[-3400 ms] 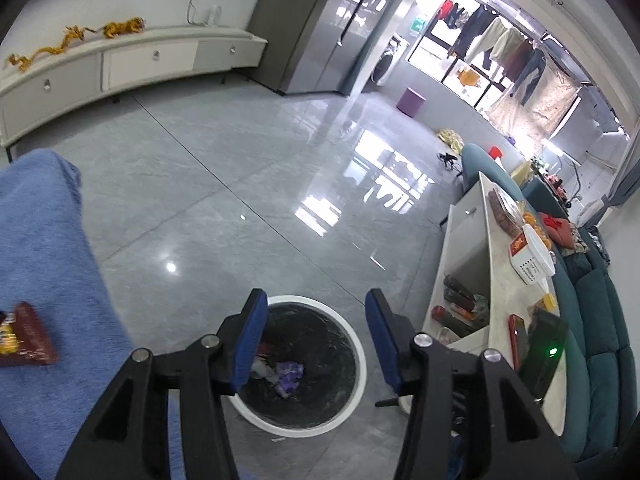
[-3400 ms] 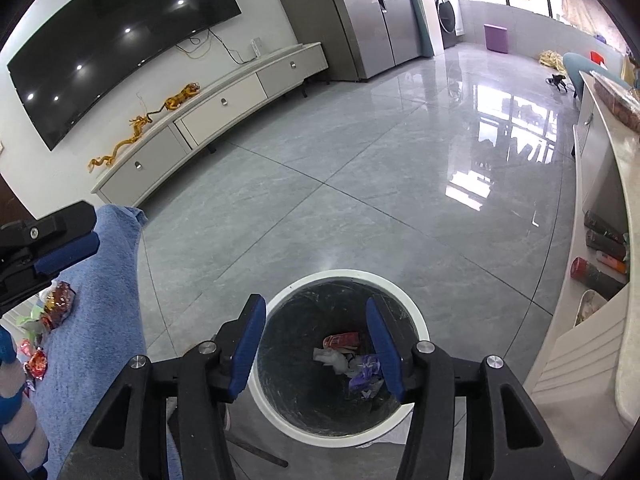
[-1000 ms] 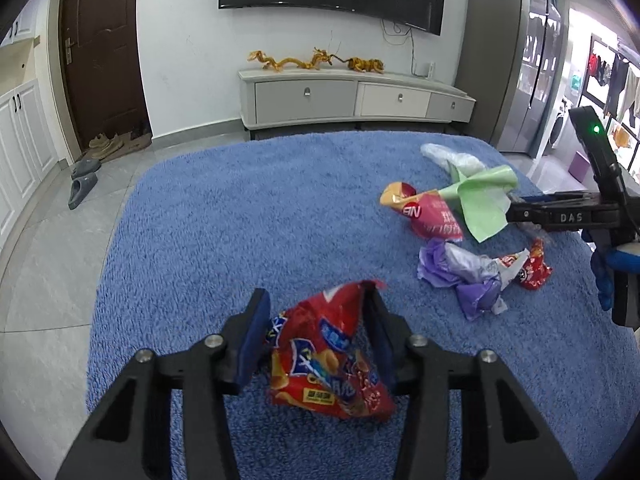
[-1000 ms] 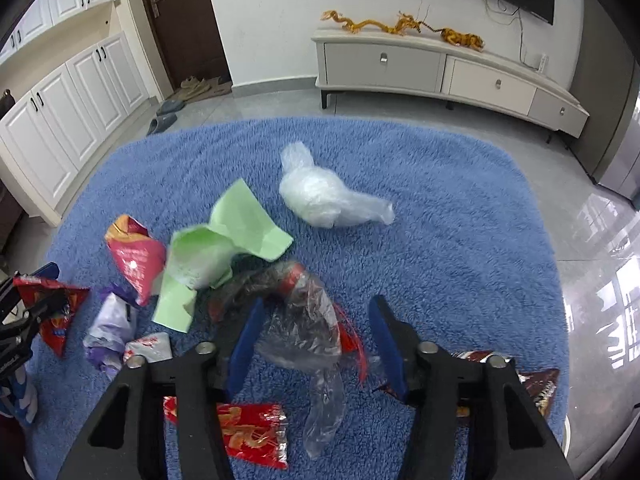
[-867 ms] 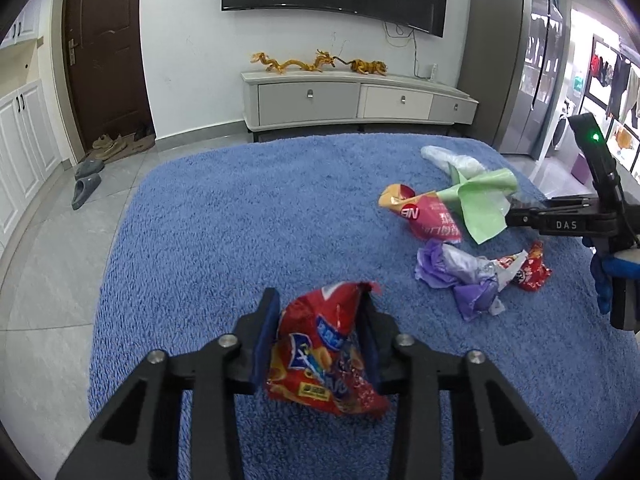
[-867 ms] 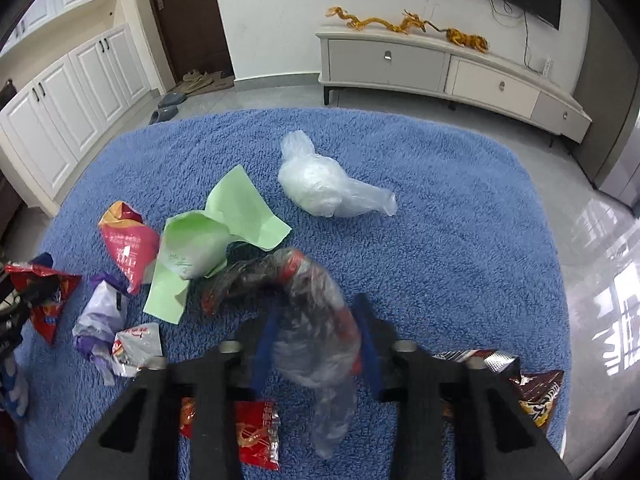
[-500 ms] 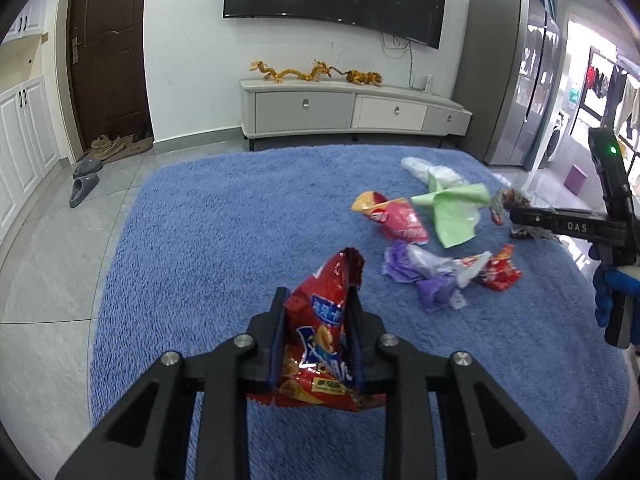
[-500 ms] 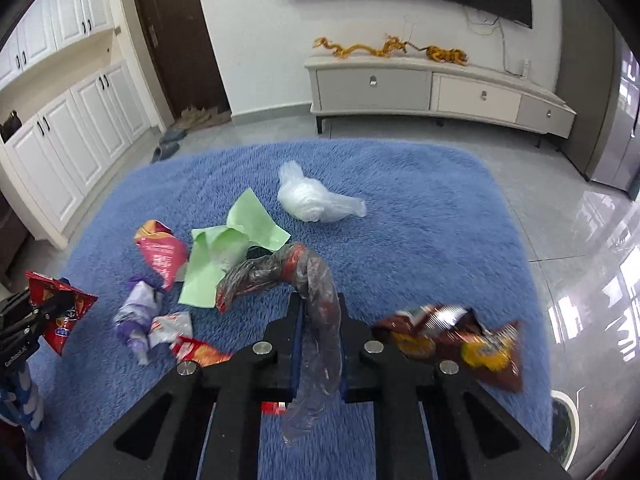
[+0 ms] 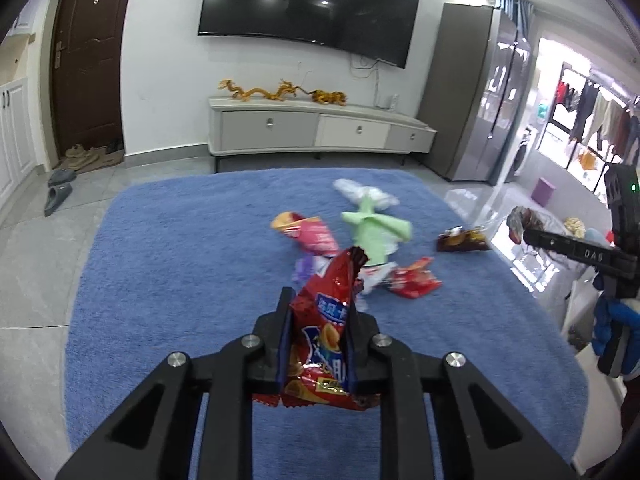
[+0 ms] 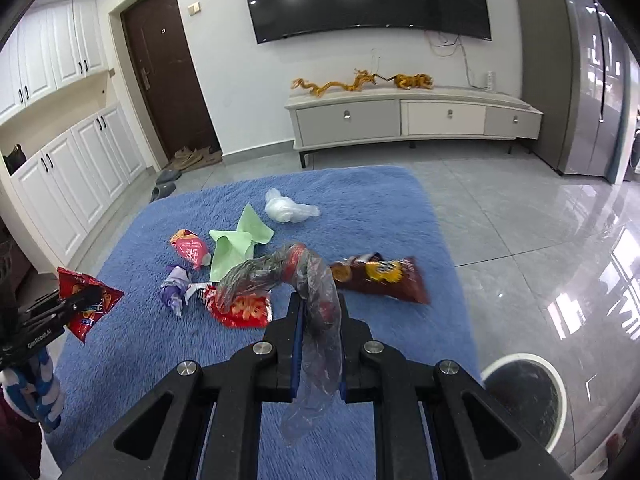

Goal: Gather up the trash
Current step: 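Carry both items over the trash bin and open both tools to drop them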

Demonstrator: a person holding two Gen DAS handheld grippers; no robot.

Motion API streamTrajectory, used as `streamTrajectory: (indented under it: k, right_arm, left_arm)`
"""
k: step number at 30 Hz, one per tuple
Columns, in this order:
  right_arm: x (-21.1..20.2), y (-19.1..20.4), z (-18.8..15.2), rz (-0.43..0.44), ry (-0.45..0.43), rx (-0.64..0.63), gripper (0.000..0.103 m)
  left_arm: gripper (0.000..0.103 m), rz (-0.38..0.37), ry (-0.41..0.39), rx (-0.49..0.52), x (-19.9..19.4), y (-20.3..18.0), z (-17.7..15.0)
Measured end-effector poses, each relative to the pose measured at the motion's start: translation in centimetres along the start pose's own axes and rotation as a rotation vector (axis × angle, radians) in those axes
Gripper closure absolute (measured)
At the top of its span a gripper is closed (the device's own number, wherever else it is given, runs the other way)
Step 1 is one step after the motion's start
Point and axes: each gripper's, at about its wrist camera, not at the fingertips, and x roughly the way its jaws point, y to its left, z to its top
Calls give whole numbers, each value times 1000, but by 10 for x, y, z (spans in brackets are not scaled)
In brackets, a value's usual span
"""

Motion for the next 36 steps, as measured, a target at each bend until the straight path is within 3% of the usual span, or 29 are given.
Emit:
streamTrajectory:
  k: [10, 20, 36]
  right_arm:
    - [-52, -30, -30, -49, -54, 42, 90]
    - [-91, -95, -52, -148, -120, 153, 90]
    - [-83, -225, -122, -250, -28, 420, 90]
  left_arm:
    - [85, -102, 24, 68, 10, -68, 4]
    - [85, -207, 74, 157, 38, -154, 22]
    - [84, -349, 266, 336, 154, -339, 38]
